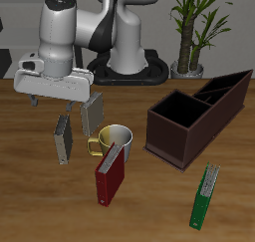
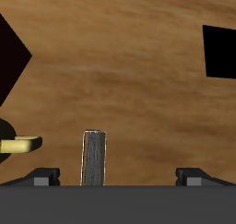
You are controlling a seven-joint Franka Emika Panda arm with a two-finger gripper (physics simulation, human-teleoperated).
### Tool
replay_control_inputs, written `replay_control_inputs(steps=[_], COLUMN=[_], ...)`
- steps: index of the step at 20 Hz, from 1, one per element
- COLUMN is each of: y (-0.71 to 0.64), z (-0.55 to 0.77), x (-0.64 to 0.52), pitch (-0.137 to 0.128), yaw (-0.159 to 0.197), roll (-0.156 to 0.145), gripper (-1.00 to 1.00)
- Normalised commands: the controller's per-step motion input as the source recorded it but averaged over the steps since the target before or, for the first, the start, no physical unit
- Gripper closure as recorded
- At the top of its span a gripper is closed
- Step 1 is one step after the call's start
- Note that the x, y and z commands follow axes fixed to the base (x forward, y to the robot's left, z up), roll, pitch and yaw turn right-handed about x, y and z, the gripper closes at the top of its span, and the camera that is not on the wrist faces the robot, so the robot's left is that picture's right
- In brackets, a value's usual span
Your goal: Place the right yellow book into the left desk caddy's front compartment
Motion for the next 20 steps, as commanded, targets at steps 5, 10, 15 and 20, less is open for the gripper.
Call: replay_control_inputs(steps=[5,10,15,20], y=[0.08,0.05,0.08,0.01], z=[-0.15,-0.26,-0.27,-0.24], x=[0.06,0.03,0.06,0.07], pitch=[0.009,0.025,0.027,0.029], yaw=[-0.007,-0.021,-0.005,-0.019], roll=[0.01,0.006,0.011,0.002], gripper=[-1.0,-1.0,-1.0,-1.0])
